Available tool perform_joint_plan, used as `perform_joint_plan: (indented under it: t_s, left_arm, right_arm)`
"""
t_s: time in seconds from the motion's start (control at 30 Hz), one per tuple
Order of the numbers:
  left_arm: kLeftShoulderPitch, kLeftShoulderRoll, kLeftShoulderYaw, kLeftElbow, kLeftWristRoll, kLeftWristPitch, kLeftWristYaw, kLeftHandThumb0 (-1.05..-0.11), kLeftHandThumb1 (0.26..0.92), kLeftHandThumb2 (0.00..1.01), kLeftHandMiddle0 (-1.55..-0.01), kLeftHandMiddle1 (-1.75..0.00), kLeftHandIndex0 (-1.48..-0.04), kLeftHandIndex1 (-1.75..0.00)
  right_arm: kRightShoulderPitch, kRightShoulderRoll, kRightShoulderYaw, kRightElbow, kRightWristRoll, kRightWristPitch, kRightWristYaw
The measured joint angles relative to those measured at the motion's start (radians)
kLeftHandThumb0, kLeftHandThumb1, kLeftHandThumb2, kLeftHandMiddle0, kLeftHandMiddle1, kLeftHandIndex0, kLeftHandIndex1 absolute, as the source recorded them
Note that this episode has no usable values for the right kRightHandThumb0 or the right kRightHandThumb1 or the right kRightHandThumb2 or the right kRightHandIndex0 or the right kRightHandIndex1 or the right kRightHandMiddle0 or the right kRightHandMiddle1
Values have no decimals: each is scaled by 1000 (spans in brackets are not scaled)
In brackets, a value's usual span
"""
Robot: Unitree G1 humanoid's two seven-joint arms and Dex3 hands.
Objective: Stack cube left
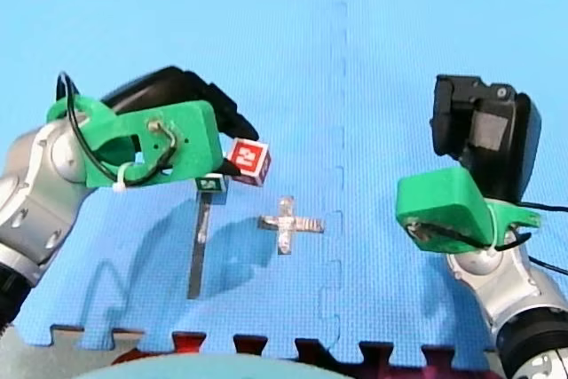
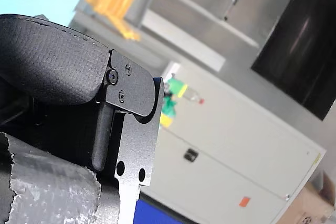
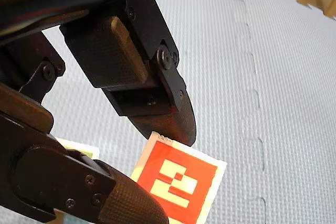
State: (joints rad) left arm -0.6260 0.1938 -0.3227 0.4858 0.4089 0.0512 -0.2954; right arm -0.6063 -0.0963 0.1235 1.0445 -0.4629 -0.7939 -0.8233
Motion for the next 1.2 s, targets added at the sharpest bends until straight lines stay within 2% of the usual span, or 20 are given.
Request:
perform_joint_plan:
  t_s: [0.1, 0.33, 0.53, 0.9, 1.2]
  left_arm:
    - [-9, -35, 15, 57, -29, 1, 30, -469, 790, 9, -1064, -1746, -1356, -24]
    - [-20, -71, 24, 162, -67, -80, 67, -463, 800, 10, -1074, -1746, -1358, -21]
    - [-25, -104, 42, 237, -119, -119, 56, -457, 805, 9, -1082, -1746, -1371, -24]
    - [-50, -135, 68, 320, -172, -177, 30, -445, 827, 13, -1083, -1746, -1391, -30]
    - [-88, -127, 74, 383, -191, -229, -62, -440, 836, 11, -1083, -1746, -1403, -35]
  right_arm:
    - [-9, 2, -1, 6, 6, -4, 4]
    - [-22, 7, -1, 14, 9, -4, 6]
    - [-28, 8, -1, 20, 9, -4, 3]
    - [-31, 9, 3, 23, 7, 0, -4]
    - [-41, 12, 8, 35, 6, 7, -7]
